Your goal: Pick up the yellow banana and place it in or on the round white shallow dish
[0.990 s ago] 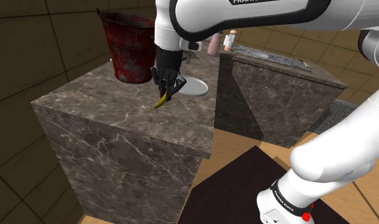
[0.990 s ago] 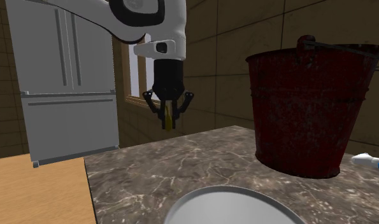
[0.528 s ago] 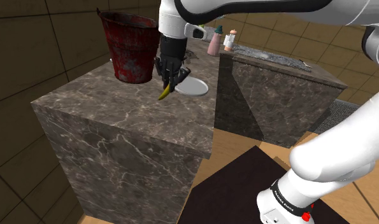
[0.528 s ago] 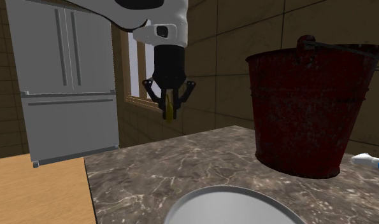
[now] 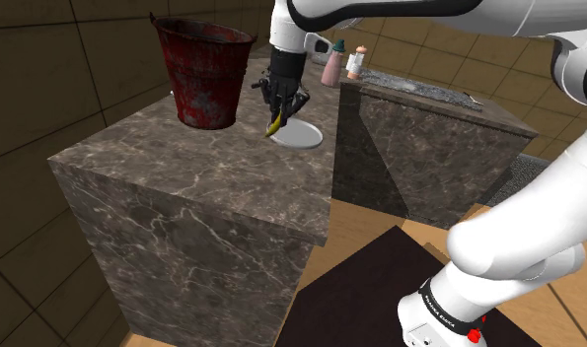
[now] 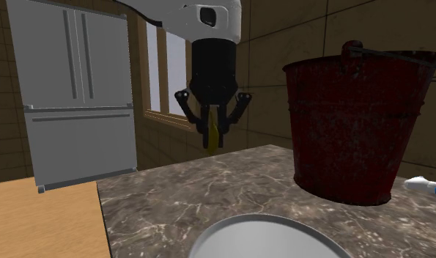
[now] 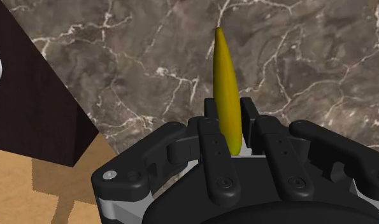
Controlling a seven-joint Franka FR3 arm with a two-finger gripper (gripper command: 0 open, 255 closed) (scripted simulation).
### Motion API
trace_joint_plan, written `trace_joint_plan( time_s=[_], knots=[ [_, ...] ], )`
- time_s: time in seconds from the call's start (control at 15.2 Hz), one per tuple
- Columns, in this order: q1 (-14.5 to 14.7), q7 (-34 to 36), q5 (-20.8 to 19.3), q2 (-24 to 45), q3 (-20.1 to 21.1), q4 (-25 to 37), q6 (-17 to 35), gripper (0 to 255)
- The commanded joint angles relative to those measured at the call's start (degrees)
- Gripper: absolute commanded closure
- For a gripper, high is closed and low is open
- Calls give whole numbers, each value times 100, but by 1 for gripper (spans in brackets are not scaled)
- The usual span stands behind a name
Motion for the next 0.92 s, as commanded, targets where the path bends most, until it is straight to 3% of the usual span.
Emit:
trace_joint_plan(
  time_s=[0.0,0.73,0.86],
  knots=[
    [-125,-237,-101,115,-127,77,-1,255],
    [-486,-1037,-957,1287,-643,1151,-232,255],
    [-494,-1044,-969,1303,-656,1091,-160,255]
  ],
)
